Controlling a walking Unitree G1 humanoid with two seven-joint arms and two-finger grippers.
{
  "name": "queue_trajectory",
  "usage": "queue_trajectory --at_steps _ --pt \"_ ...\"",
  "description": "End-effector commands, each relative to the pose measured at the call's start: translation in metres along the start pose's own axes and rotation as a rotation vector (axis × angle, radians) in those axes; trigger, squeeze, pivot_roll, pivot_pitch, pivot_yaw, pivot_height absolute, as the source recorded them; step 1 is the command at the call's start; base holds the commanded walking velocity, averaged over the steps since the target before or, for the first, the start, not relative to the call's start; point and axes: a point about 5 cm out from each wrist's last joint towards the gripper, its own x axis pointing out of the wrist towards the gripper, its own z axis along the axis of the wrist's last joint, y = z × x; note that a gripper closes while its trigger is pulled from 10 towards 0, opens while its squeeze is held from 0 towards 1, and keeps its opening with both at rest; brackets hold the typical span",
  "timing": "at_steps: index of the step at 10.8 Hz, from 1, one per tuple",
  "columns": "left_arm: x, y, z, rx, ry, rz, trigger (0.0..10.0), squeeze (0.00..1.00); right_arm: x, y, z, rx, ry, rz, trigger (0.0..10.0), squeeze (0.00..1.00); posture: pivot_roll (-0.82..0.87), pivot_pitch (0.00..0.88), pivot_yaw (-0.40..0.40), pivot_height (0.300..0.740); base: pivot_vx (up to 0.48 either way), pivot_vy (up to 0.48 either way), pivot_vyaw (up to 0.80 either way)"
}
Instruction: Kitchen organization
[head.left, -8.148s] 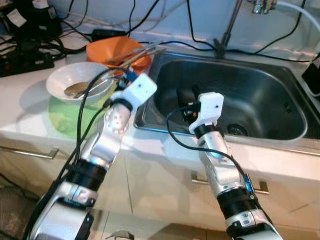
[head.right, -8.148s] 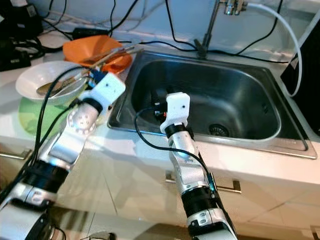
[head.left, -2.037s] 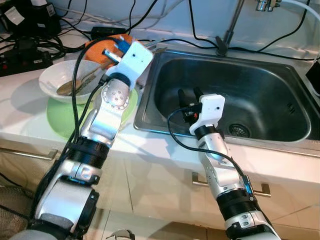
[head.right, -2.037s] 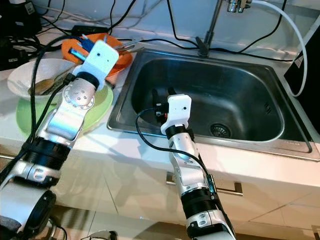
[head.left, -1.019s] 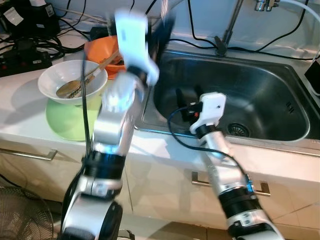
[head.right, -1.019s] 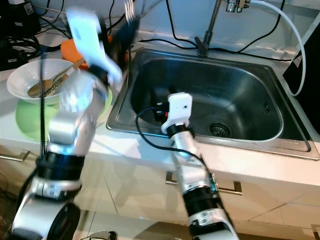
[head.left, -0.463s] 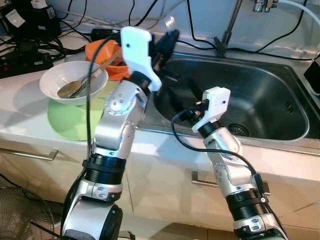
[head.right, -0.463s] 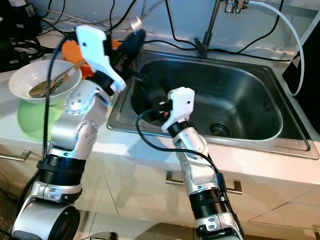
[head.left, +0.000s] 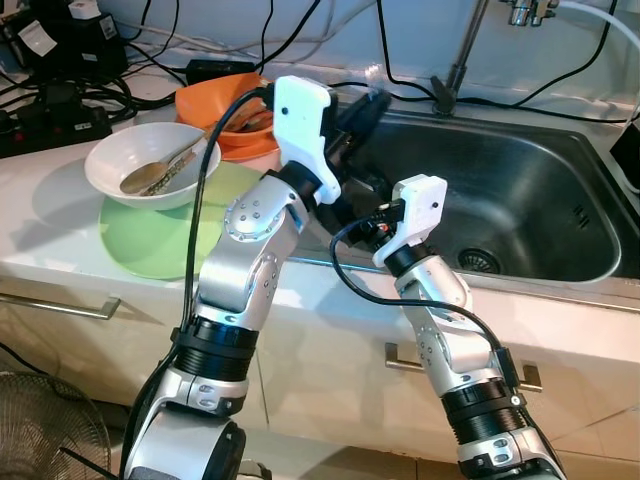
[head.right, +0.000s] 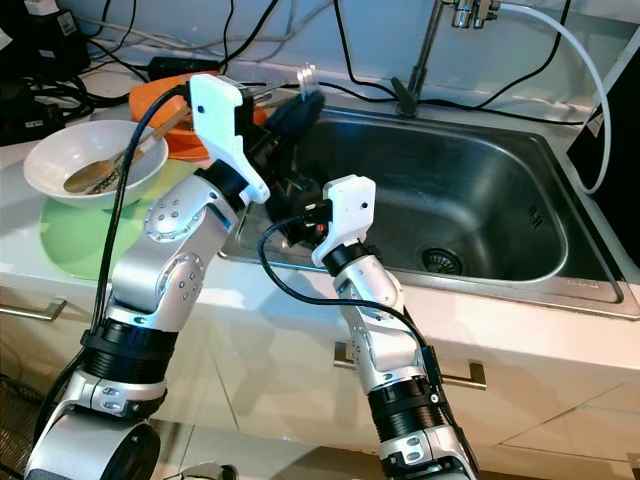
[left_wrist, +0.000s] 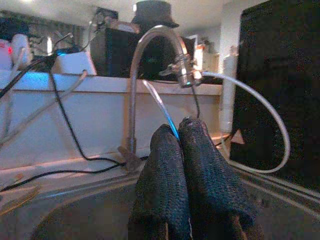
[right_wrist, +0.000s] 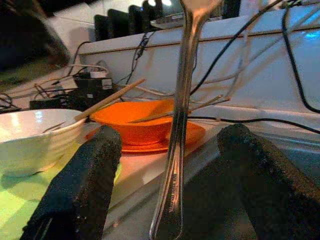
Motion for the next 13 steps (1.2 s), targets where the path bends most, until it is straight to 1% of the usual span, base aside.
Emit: queue_trajectory --at_steps 1,3,4,5,7,9,10,11,12,13 --pt "0.000 -0.006 0.001 -0.019 -0.006 -0.031 10.0 0.00 0.002 -0.004 0.000 -0.015 0.005 -0.032 10.0 0.00 0.02 0.000 -0.006 0.740 0.000 0.000 0.00" --pt "-0.002 -0.005 0.001 -0.045 -0.001 -0.033 10.0 0.00 0.003 -0.007 -0.001 -0.011 0.007 -0.073 10.0 0.00 0.02 0.000 -0.003 0.740 0.000 0.000 0.00" --pt "-0.003 -0.005 0.001 -0.058 0.005 -0.037 10.0 0.00 0.003 -0.012 -0.002 -0.004 0.011 -0.129 10.0 0.00 0.02 0.000 0.002 0.740 0.000 0.000 0.00" --pt "-0.004 -0.005 0.000 -0.067 0.008 -0.035 10.0 0.00 0.003 -0.014 -0.002 0.005 0.008 -0.149 10.0 0.00 0.02 0.000 0.002 0.740 0.000 0.000 0.00" --pt "-0.003 -0.002 -0.001 -0.055 0.014 -0.020 10.0 0.00 0.003 -0.016 -0.002 0.010 0.003 -0.162 10.0 0.00 0.02 0.000 0.003 0.740 0.000 0.000 0.00" --pt "-0.004 -0.001 -0.002 -0.071 0.022 -0.017 10.0 0.00 0.004 -0.014 -0.002 0.017 0.000 -0.161 10.0 0.00 0.02 0.000 0.002 0.740 0.000 0.000 0.00" --pt "-0.004 0.000 -0.001 -0.085 0.017 -0.016 10.0 0.00 0.004 -0.013 -0.002 0.024 -0.003 -0.150 7.6 0.00 0.02 0.000 0.003 0.740 0.000 0.000 0.00" --pt "-0.004 0.000 -0.002 -0.088 0.018 -0.016 10.0 0.00 0.004 -0.011 -0.002 0.033 -0.003 -0.134 1.5 0.00 0.02 0.000 0.003 0.740 0.000 0.000 0.00" --pt "-0.003 -0.001 -0.002 -0.103 0.017 -0.018 10.0 0.00 0.003 -0.009 -0.003 0.037 -0.003 -0.117 0.0 0.00 0.02 0.000 0.002 0.740 0.000 0.000 0.00" --pt "-0.003 -0.001 -0.003 -0.117 0.015 -0.018 10.0 0.00 0.003 -0.009 -0.003 0.041 -0.002 -0.115 0.0 0.00 0.02 0.000 0.001 0.740 0.000 0.000 0.00"
